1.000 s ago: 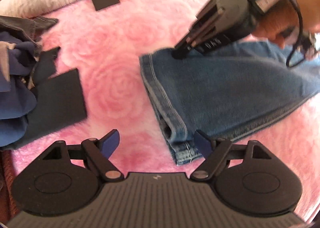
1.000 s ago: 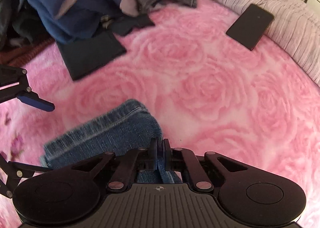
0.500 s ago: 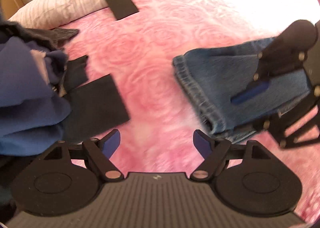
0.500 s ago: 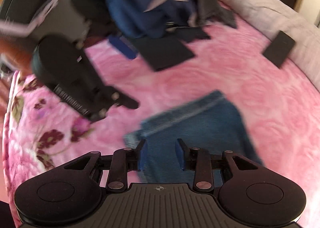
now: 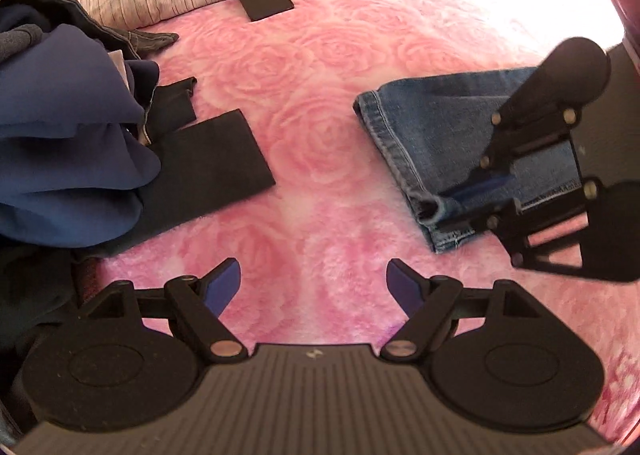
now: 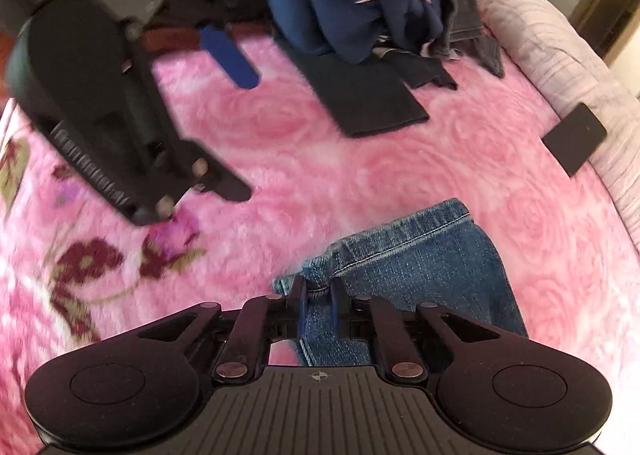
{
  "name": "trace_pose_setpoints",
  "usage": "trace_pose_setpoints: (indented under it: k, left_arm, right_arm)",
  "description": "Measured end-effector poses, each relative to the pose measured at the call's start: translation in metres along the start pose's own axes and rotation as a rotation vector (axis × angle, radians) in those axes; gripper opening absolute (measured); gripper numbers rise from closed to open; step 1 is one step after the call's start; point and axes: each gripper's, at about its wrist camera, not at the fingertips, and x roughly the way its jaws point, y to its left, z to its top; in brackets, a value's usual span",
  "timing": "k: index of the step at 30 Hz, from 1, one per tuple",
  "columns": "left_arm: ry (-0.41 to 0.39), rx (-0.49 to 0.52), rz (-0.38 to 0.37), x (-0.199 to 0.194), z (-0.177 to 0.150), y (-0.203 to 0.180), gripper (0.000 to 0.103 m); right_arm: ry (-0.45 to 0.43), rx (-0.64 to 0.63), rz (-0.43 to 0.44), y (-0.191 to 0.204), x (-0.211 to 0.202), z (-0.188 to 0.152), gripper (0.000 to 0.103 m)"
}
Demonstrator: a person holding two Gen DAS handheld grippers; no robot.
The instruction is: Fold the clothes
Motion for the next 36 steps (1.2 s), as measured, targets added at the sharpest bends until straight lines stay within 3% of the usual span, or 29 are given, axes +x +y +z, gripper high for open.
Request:
trace_pose_setpoints:
  k: [2,3,5,9,13,15,17,18,21,25,31,36]
  left_arm:
    - [-0.004,0.000,-0.005,-0.002,-0.001,0.000,0.077]
    - [-0.004,0.000,-0.006,-0.003,-0.002,0.000,0.077]
    - [-0.006,0.002,-0.010,-0.004,-0.003,0.001,0.077]
    - [-0.011,0.007,-0.013,-0.003,-0.003,0.002,0.078]
    - [-0.006,0.008,-0.008,-0.002,-0.005,0.002,0.078]
    - [-0.008,0.014,-0.008,-0.004,-0.007,0.002,0.078]
    - [-0.011,0.018,-0.011,-0.005,-0.008,0.002,0.078]
    - [-0.011,0.021,-0.013,-0.006,-0.008,0.001,0.078]
    - [-0.013,0.033,-0.020,-0.006,-0.008,0.000,0.078]
    - [-0.029,0.041,-0.020,-0.011,-0.008,0.001,0.078]
    - [-0.041,0.020,-0.001,-0.026,-0.014,0.009,0.078]
    - [-0.042,0.003,0.028,-0.047,-0.026,0.017,0.078]
  right_arm:
    - [-0.005,0.010,-0.018,0.000,-0.006,0.000,0.016]
    - [-0.002,0.002,-0.029,0.002,-0.009,-0.002,0.027]
    - [0.021,-0.015,-0.047,0.007,-0.011,-0.009,0.037]
    - [0.071,-0.058,-0.082,0.018,0.002,-0.018,0.040]
    - [0.043,-0.215,-0.188,0.039,0.016,-0.017,0.047]
    - [0.039,-0.223,-0.214,0.039,0.018,-0.017,0.048]
    - [0.039,-0.187,-0.220,0.035,0.015,-0.017,0.045]
    - [0.039,-0.169,-0.221,0.033,0.013,-0.017,0.028]
    - [0.026,-0.119,-0.214,0.031,0.005,-0.016,0.008]
    - [0.003,-0.013,-0.178,0.014,-0.009,-0.006,0.003]
    - [-0.006,-0.008,-0.161,0.015,-0.039,0.015,0.003]
    - [-0.071,0.030,-0.125,0.030,-0.056,0.045,0.003]
